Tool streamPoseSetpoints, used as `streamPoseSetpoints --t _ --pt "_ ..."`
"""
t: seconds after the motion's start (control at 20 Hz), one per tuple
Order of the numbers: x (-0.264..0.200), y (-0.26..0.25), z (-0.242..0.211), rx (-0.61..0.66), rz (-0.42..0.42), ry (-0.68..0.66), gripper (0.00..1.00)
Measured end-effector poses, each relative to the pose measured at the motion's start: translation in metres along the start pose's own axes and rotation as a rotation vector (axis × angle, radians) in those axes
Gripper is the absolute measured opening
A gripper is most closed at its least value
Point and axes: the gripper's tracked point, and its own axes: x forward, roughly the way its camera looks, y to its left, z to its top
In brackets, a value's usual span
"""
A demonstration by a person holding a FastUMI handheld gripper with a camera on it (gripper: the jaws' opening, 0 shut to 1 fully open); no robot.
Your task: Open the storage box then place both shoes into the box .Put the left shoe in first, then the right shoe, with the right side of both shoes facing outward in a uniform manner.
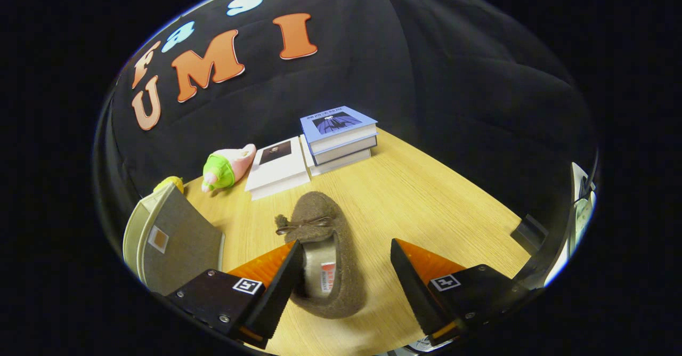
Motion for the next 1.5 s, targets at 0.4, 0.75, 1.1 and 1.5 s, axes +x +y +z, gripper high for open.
streamPoseSetpoints --t 0.4,0.75,1.1,1.5 --pt "0.048 0.000 -0.012 -0.008 -0.012 0.075 0.88" --pt "0.077 0.012 -0.018 -0.004 -0.007 0.113 0.33" --pt "0.071 0.003 -0.006 0.094 -0.049 0.068 0.04" --pt "0.025 0.029 0.030 0.111 -0.013 0.001 0.04"
